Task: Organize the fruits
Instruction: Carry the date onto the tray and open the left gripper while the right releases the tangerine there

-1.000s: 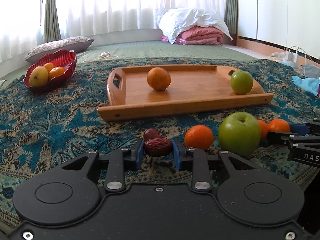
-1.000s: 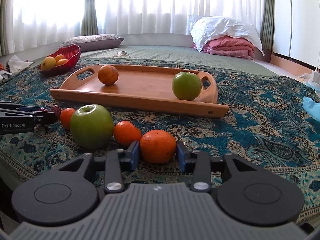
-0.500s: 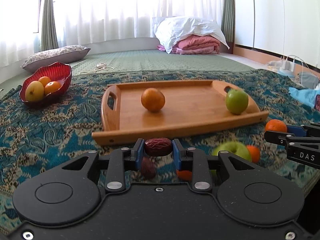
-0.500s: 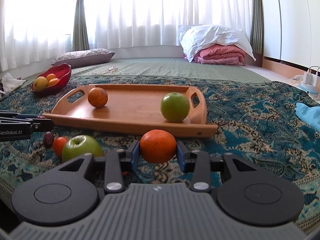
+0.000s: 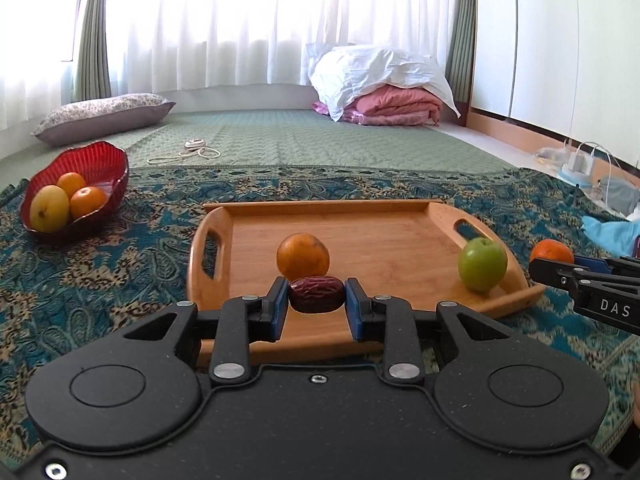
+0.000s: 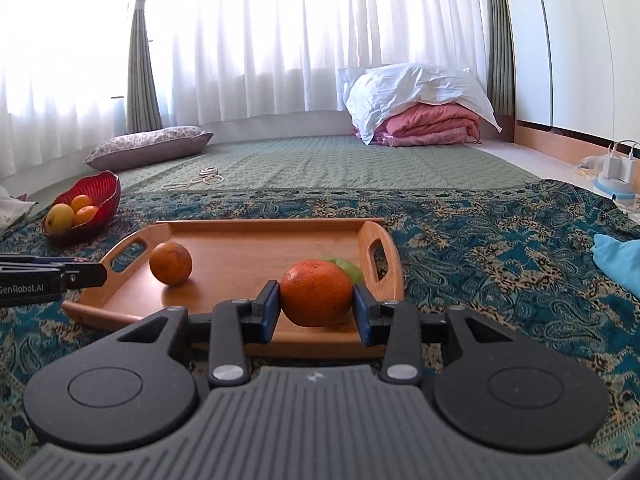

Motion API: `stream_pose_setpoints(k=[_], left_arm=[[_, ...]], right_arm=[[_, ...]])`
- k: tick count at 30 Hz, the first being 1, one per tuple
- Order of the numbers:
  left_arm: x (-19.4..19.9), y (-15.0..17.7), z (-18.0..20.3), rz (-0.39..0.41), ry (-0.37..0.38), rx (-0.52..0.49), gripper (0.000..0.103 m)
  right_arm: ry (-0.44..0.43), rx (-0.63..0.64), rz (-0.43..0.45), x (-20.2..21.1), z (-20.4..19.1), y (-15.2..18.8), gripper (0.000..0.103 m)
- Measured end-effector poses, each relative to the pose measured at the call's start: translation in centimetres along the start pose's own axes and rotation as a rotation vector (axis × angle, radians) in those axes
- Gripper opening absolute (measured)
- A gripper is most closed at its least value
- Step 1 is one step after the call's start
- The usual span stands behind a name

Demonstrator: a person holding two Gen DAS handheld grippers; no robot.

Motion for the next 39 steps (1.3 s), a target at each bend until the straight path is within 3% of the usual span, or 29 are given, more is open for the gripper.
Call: stream_pose_setpoints(k=[14,22,25,31,39], left_arm=[[-4.2,0.2,-0.3,-0.071,0.028,0.027,0.028],[-6.4,-4.5,-1.5,-0.04,0.065,0.03,0.028],[-8.7,-6.4,-2.1,-0.101,0.093,0.049,0.028],[-14.1,-8.8,-3.2,-0.214,0.074,0.062,0.028],[-19.8,-8.4,-3.4,-0.36,0.027,0.095,0.028]], right_arm=[[0.021,-0.009,-0.068,-3.5,-0.2,0.0,0.044],[0.005,-0.069,-0.103,-7.1,0.6,-3.8,0.042],[0.018,-0.101,-0.158,-9.5,1.2,-5.2,0.042],[0.034,-0.139,-0.246,-13.3,2.0,-7.0,0.042],[0.074,-0.084,-0.343,-16.6,2.0,-6.7,0.042]])
Point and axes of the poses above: each gripper's, at about its wrist camera, not at the fingertips, and x roughly against the way its jaws point, z to its right, y to its underside, the point moved 1 cm from there along -x, roughly the way its jaws point, and after that the axes turned 8 degrees about -x, right-handed, at the moved point
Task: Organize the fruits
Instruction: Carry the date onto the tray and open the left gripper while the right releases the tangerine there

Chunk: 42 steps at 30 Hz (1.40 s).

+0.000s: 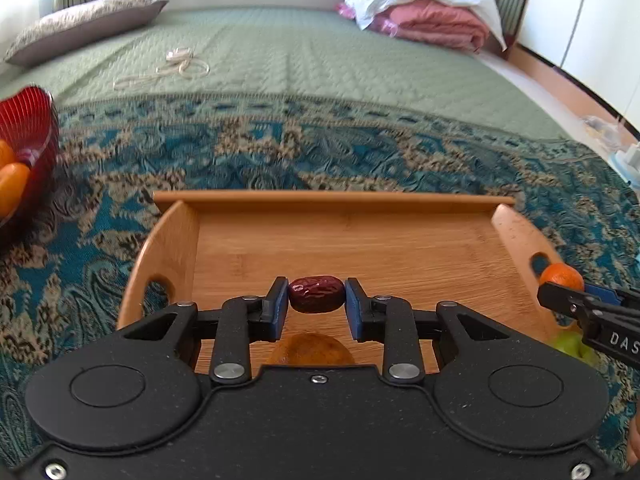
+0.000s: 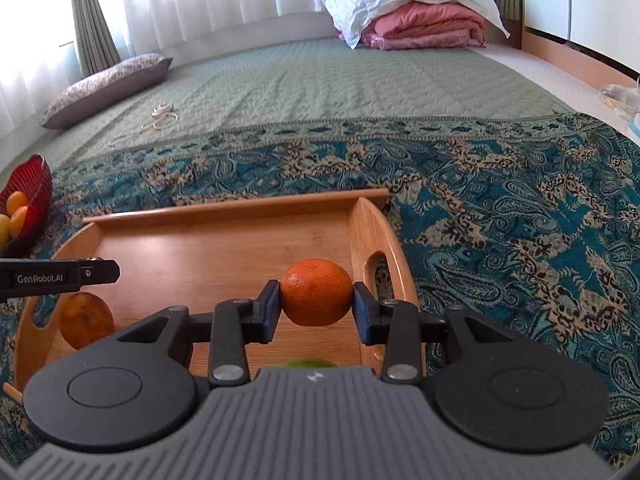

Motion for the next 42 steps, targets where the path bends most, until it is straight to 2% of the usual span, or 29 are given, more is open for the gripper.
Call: stream_pose_setpoints(k=[10,42], left_arm=[[-2.2,0.7,-0.1,-0.054,-0.01,0.003,0.028],[-2.2,0.8,-0.2,-0.044,-0.028,-0.007,0.03]], right_arm=[[0.022,0.005,-0.053,-2.0,0.1,0.5,0.042],[0.028,0.012,-0.077,-2.6,0.2,0.9,0.046]])
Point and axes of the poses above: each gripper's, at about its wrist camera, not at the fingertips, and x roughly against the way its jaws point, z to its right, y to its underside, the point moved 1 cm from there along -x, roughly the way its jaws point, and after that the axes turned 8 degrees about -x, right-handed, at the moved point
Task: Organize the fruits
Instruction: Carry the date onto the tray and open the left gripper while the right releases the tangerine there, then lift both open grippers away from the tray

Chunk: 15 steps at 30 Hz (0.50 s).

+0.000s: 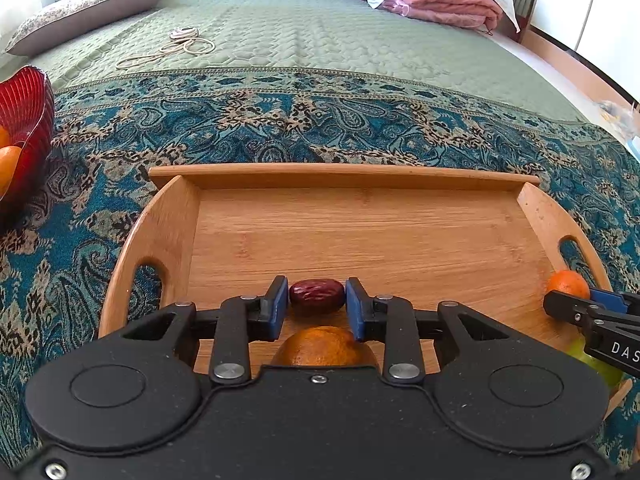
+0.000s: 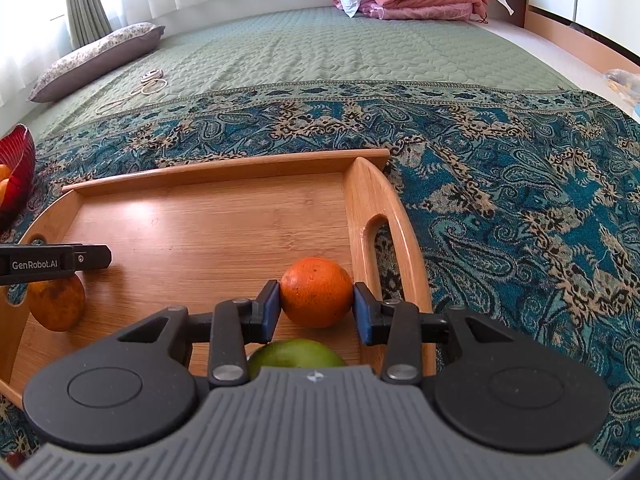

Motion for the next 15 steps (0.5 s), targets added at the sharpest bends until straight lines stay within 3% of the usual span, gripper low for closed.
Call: stream_pose_setpoints(k=[8,15], left_arm=[[0.7,0.4,-0.5,0.002,-0.021,0.0,0.044],[2.4,1.5,-0.8,0.029,-0.016,-0.013,0.065]], right_arm=[[-0.01,0.024,0.023,0.7,-0.4,0.4,0.062],[-0.035,0.065,0.07,2.3,-1.0,1.1,0.072]])
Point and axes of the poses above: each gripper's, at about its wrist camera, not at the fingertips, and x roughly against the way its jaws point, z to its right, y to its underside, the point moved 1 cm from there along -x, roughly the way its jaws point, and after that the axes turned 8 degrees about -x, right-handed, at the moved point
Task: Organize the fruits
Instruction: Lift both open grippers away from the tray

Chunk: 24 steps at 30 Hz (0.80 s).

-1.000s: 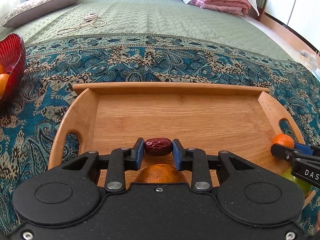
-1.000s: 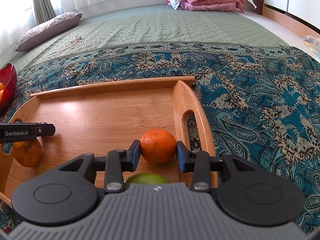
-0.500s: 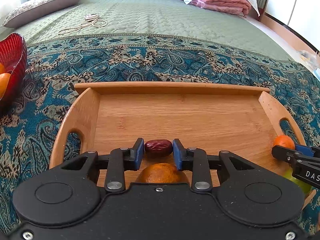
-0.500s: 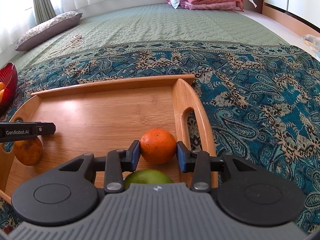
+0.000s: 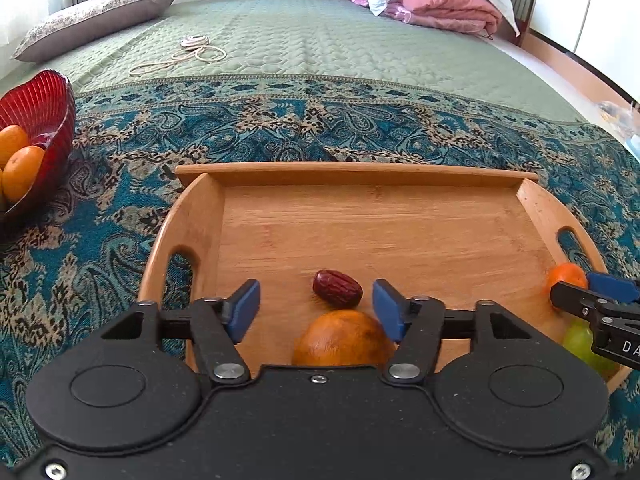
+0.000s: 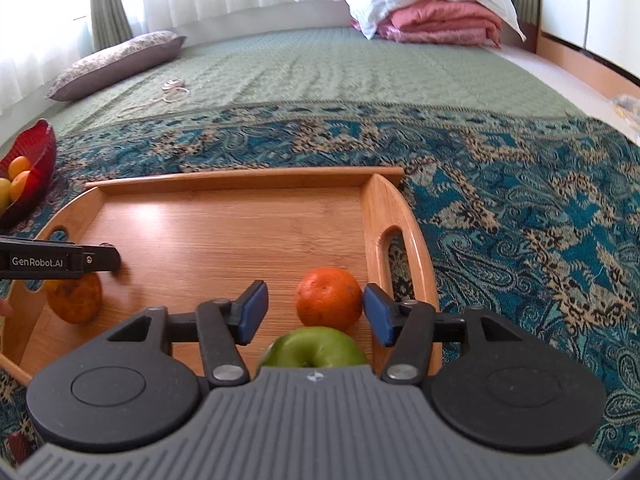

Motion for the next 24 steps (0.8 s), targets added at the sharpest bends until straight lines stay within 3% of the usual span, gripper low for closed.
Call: stream_pose_setpoints(k=[10,24], left_arm=[[4.5,1.9,0.0,0.102,0.03,-0.012,0.08],[10.9,6.5,0.9,0.23,0.031,-0.073,0.09]], right_arm=[[-0.044,0.05,0.089,3.3,-1.2,0.6,0.086],[-0.097,0.084,0.172,7.2,-2.3,3.6,0.091]])
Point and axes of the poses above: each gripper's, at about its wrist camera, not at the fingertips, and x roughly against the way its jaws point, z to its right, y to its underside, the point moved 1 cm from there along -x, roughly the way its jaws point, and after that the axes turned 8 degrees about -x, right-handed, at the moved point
